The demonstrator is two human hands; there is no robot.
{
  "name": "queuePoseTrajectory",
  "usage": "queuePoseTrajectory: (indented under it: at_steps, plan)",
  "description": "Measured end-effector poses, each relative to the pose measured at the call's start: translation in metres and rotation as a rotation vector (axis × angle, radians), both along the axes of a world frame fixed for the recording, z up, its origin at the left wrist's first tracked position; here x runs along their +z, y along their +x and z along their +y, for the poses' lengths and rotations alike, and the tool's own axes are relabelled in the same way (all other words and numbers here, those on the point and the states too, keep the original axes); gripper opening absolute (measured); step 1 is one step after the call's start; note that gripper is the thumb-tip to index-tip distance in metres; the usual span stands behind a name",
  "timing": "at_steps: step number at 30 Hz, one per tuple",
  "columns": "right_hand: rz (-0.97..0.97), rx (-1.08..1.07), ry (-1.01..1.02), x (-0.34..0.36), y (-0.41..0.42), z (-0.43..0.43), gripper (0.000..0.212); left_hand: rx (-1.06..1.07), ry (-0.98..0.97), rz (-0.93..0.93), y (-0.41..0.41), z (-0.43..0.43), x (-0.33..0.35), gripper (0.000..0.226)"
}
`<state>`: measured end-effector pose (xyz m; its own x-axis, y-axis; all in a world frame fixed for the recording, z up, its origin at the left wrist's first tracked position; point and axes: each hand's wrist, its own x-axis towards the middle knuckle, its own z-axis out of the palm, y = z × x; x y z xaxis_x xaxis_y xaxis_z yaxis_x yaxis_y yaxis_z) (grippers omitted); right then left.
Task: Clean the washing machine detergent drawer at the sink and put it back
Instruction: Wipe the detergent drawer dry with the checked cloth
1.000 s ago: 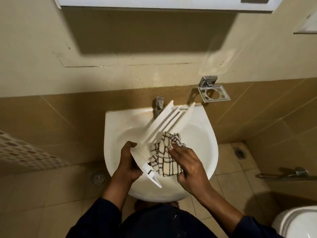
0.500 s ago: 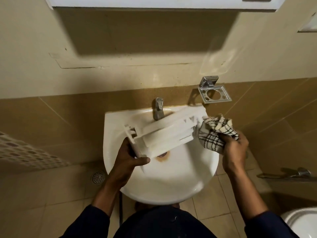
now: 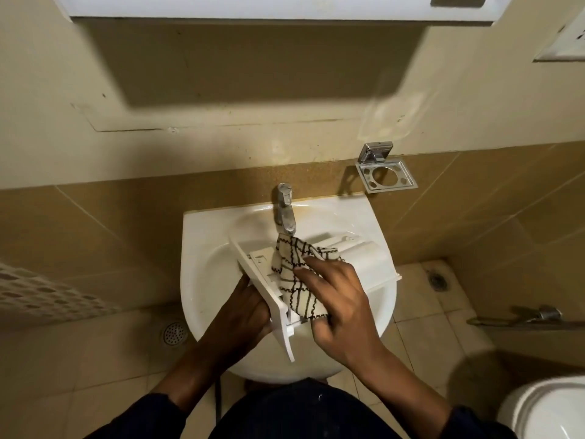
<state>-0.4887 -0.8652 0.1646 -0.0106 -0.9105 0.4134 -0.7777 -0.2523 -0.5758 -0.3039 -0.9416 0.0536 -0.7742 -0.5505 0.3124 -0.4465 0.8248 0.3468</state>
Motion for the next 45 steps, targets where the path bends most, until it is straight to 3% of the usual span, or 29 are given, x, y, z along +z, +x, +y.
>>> queuePoseTrajectory:
  at_steps: [4,8,10,15,23,26,31,39,45]
  plan:
    - [0.12,-0.166,-0.013,-0.017,-0.031,0.009,0.071,-0.008,-0.204,0.023,0.011,-0.001,-0.009,0.02]
    - [-0.024,-0.484,0.097,-0.024,-0.06,-0.003,0.076,0.025,-0.348,0.091,0.009,-0.006,0.001,0.023]
    - [-0.048,-0.476,0.085,-0.021,-0.047,-0.005,0.076,0.038,-0.342,0.095,0.002,-0.008,0.006,0.024]
    - [0.021,-0.146,0.036,-0.02,-0.002,0.012,0.077,0.036,-0.355,0.147,-0.009,-0.014,0.018,0.03]
    - [-0.063,-0.527,0.166,-0.004,-0.083,-0.025,0.068,-0.029,-0.464,0.12,0.01,-0.015,0.018,0.014]
    - [-0.013,-0.414,0.202,0.014,-0.072,-0.034,0.068,-0.096,-0.547,0.167,0.007,-0.016,0.03,0.012]
    - [0.178,-0.013,0.128,0.019,-0.026,-0.023,0.074,-0.194,-0.626,0.146,0.0,-0.021,0.043,0.009]
    - [0.143,-0.366,0.361,0.013,-0.096,-0.065,0.056,-0.221,-0.669,0.107,-0.002,-0.014,0.045,0.005]
    - [0.144,-0.024,0.31,0.034,-0.03,-0.061,0.059,-0.242,-0.659,0.138,-0.008,-0.021,0.051,0.012]
